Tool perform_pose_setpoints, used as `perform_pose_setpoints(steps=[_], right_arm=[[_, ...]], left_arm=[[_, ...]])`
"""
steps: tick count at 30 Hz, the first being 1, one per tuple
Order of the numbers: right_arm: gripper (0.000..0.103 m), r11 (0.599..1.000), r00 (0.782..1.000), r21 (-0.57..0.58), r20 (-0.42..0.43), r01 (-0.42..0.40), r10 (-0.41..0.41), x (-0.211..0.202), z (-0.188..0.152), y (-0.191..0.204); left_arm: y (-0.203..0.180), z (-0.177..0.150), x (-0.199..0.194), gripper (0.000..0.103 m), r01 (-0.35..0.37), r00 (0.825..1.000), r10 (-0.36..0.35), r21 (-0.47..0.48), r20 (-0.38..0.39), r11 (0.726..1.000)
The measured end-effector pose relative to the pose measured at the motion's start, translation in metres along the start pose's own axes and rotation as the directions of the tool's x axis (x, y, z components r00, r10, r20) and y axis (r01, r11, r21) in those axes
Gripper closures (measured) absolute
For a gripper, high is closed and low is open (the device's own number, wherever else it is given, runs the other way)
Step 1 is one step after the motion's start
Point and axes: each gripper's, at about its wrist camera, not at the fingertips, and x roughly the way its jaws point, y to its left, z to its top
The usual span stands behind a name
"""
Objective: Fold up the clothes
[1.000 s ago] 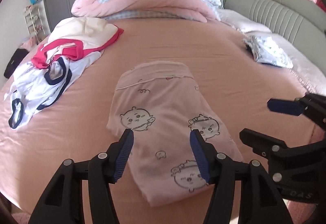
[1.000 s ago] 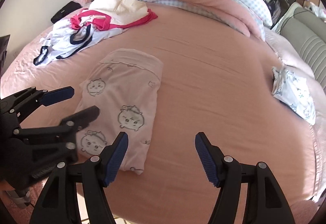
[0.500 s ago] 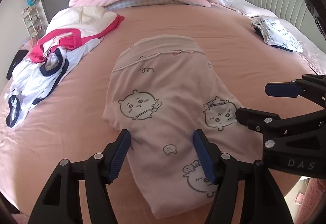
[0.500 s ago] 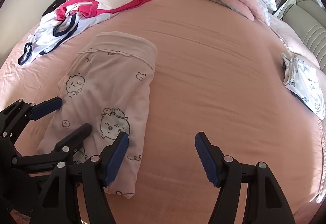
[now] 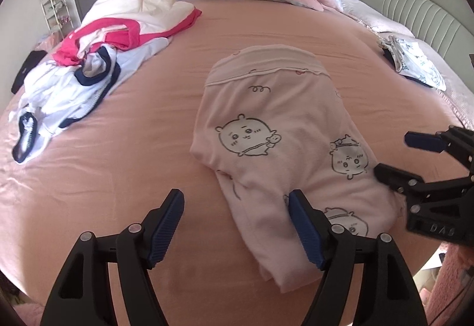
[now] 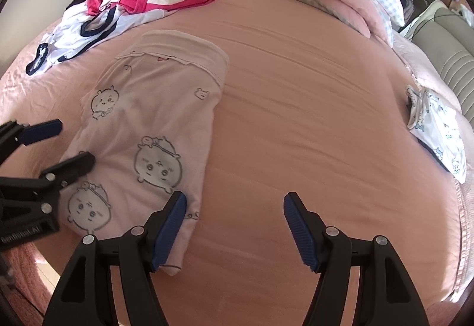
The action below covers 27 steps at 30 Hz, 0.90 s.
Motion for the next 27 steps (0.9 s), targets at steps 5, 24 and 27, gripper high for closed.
perform_pose_setpoints(steps=[5, 24, 27], right_arm=[[0.035, 0.996, 0.998, 0.071, -0.031, 0.063, -0.061, 0.003, -0.015, -0.04], [0.033, 0.937, 0.96, 0.212, 0.013, -0.277, 0.281, 0.001, -0.022, -0.042], [0.041, 0.877, 0.919, 0.292, 0.015, -0.382, 0.395, 0.011, -0.021, -0.057]], left_arm=[[0.022, 0.002, -0.018, 0.031, 0.058, 0.998, -0.054, -0.12, 0.037, 0.991], [0.035, -0.03, -0.013, 0.032, 0.112, 0.988, -0.144, -0.368, -0.061, 0.923], [0.033, -0.04, -0.018, 0.033, 0.255, 0.954, -0.3, -0.481, -0.017, 0.839]])
